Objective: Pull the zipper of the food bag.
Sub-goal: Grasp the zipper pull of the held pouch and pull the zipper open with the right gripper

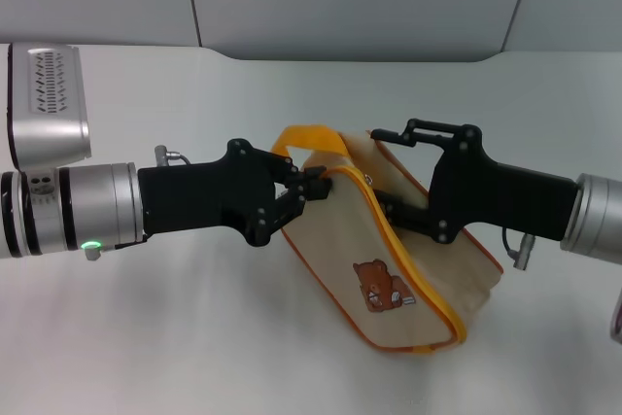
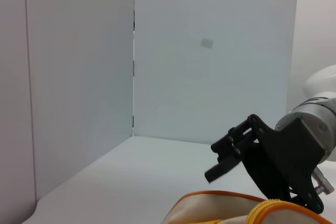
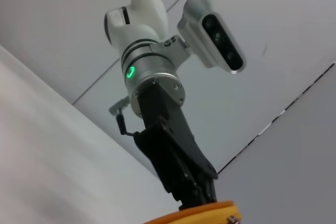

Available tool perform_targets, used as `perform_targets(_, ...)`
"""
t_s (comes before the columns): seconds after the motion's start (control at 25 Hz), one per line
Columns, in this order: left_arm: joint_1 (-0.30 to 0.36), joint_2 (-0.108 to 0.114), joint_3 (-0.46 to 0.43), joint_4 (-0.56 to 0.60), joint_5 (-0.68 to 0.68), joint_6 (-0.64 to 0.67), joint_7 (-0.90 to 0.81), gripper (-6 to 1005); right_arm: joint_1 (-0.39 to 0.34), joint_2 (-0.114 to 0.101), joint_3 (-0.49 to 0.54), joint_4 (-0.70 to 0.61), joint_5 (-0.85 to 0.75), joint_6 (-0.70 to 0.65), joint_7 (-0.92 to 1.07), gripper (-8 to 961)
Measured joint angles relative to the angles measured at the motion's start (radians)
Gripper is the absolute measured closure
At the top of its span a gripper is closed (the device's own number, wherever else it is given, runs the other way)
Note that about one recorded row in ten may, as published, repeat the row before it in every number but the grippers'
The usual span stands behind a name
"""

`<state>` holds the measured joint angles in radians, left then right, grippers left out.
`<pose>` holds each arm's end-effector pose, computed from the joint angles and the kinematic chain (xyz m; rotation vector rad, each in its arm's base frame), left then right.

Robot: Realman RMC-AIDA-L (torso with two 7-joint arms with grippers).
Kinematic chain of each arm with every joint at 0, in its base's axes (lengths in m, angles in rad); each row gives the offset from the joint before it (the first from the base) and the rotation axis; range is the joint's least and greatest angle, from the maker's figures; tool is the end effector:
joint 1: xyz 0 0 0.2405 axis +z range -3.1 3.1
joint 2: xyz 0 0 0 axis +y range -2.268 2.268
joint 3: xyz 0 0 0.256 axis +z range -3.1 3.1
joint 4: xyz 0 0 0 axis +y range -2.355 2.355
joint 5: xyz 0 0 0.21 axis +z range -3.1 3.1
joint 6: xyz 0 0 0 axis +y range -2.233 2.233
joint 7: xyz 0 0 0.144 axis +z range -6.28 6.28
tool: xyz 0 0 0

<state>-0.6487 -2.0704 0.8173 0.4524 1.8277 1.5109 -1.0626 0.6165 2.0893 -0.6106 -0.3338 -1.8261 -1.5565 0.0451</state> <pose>-0.2203 0.3438 -0.0353 -2.7922 -0.2186 -0.8234 0.2335 0.3301 -0.0360 -2.3122 -0.7953 0.6632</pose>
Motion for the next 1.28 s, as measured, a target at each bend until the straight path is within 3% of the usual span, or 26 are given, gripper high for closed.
perform_targets(0.56, 0.008, 0.001, -0.006, 0.000, -0.003, 0.006, -0.002, 947, 0.001, 0.002, -0.006, 0.018, 0.047, -0.011, 0.000, 503)
perform_targets(1.28, 0.010, 0.001, -0.007, 0.016, -0.004, 0.005, -0.015, 932, 0.009, 0.001, -0.043, 0.057, 0.052, 0.010, -0.047, 506)
